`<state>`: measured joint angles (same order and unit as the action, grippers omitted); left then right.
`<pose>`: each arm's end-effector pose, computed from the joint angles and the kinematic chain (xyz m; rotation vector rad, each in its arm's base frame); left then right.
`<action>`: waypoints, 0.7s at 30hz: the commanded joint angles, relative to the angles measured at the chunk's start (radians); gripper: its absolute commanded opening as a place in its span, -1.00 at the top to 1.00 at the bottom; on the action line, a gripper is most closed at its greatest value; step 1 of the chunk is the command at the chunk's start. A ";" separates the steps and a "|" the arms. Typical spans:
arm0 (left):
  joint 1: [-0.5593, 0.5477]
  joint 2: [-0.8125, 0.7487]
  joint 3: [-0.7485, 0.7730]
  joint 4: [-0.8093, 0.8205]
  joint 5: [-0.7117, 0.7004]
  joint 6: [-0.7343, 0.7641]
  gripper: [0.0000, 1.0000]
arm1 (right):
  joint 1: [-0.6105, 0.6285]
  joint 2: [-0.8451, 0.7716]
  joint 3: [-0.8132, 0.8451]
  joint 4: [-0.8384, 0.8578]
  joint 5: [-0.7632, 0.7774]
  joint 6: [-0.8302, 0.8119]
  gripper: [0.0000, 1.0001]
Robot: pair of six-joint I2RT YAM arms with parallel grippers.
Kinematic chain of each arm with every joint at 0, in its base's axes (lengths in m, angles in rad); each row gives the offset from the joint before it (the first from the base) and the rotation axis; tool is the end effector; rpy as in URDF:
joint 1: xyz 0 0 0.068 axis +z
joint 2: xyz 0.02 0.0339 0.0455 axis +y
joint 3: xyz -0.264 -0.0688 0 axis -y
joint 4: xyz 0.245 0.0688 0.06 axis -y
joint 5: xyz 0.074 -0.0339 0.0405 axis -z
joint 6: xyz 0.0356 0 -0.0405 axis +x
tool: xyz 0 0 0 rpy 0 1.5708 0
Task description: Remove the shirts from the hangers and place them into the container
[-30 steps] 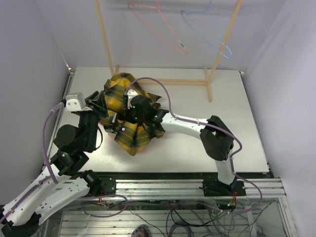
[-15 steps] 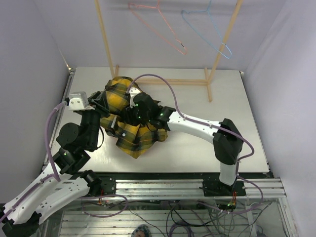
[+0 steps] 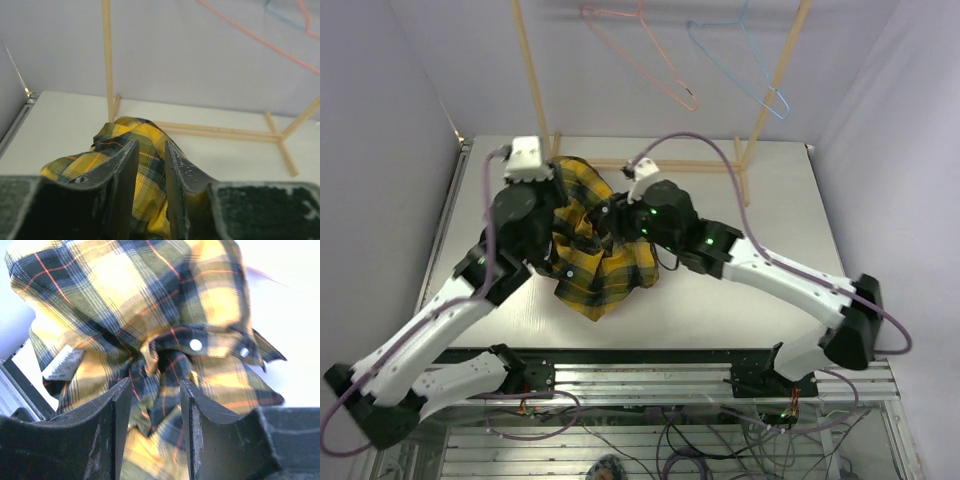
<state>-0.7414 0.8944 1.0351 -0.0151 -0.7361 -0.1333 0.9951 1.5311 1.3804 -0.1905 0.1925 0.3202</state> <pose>0.1552 -0.1097 0.4257 -0.1599 1.4717 -0.1777 0.2036 0.3011 0.3634 -0.5240 1.8979 0.6977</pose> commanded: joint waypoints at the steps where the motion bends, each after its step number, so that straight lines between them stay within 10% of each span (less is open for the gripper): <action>1: 0.073 0.197 0.169 -0.287 0.100 -0.124 0.27 | 0.006 -0.162 -0.132 0.042 0.181 0.045 0.14; 7: 0.271 0.322 0.194 -0.360 0.360 -0.298 0.34 | 0.007 -0.395 -0.329 0.085 0.380 0.048 0.15; 21: 0.332 0.453 0.008 -0.345 0.758 -0.440 0.54 | 0.005 -0.502 -0.445 0.041 0.407 0.020 0.16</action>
<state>-0.4149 1.3502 1.1294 -0.3706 -0.1638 -0.5182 0.9981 1.0786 0.9668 -0.1467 0.5686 0.3508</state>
